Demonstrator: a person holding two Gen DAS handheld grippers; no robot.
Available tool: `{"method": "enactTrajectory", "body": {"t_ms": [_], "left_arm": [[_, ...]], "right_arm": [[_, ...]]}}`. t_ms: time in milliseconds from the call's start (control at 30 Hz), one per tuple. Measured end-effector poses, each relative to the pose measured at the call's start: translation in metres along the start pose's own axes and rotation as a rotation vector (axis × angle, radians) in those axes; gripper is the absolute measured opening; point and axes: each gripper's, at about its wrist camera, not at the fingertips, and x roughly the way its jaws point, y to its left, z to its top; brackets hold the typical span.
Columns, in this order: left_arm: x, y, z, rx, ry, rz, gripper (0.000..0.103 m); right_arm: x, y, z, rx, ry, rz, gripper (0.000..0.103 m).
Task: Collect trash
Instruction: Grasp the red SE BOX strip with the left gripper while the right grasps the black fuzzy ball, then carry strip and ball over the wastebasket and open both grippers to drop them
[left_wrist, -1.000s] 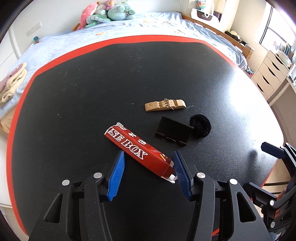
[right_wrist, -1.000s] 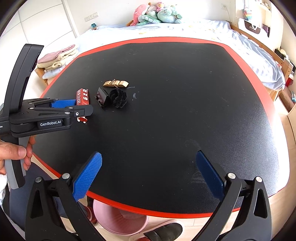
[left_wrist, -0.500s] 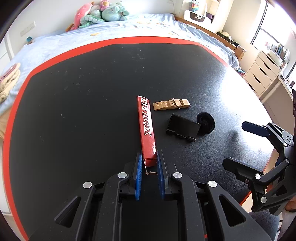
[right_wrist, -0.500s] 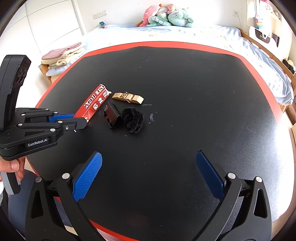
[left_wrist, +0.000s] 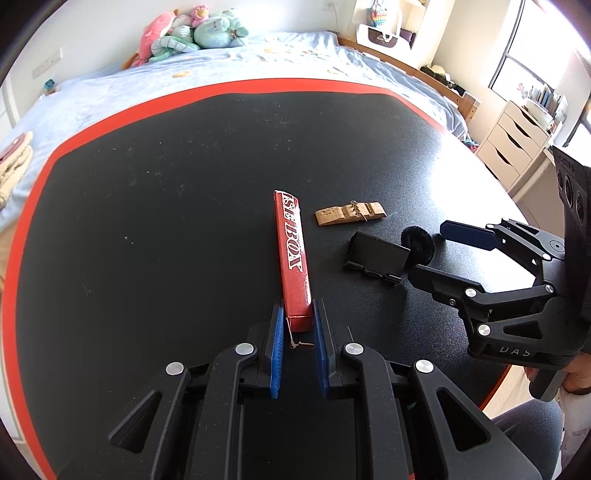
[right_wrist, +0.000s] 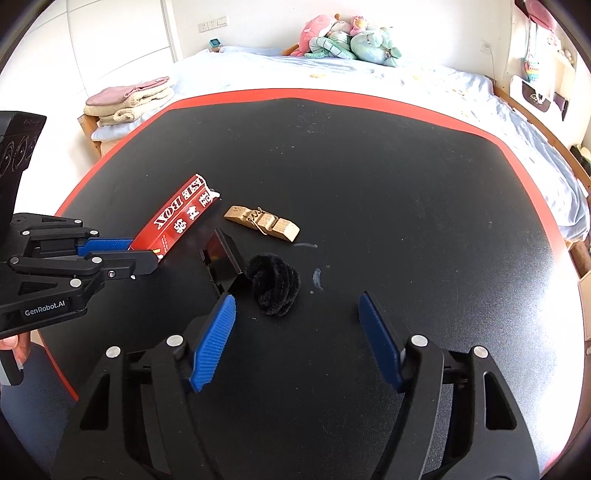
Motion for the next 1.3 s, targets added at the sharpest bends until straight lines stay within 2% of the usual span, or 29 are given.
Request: {"method": "enactTrajectory", "body": {"t_ms": [100, 167, 233, 500, 800, 1300], "left_arm": [[-0.001, 0.0, -0.001, 0.004, -0.001, -0.004, 0.015], [-0.001, 0.0, -0.001, 0.008, 0.0, -0.007, 0.015], [-0.002, 0.0, -0.002, 0.013, 0.001, -0.01, 0.015], [-0.012, -0.004, 0.001, 0.039, -0.003, -0.023, 0.015], [-0.045, -0.021, -0.006, 0.099, -0.017, -0.051, 0.015], [-0.11, -0.056, -0.057, 0.176, -0.033, -0.084, 0.015]], "right_arm": [[0.001, 0.001, 0.002, -0.012, -0.001, -0.002, 0.048], [0.001, 0.003, 0.003, -0.024, -0.001, -0.014, 0.029], [0.001, 0.003, 0.004, -0.023, 0.001, -0.014, 0.02], [-0.015, 0.004, -0.003, -0.015, -0.002, -0.013, 0.019], [-0.069, 0.01, -0.015, 0.023, -0.032, 0.003, 0.019], [-0.165, 0.058, -0.076, 0.029, -0.051, 0.026, 0.019]]}}
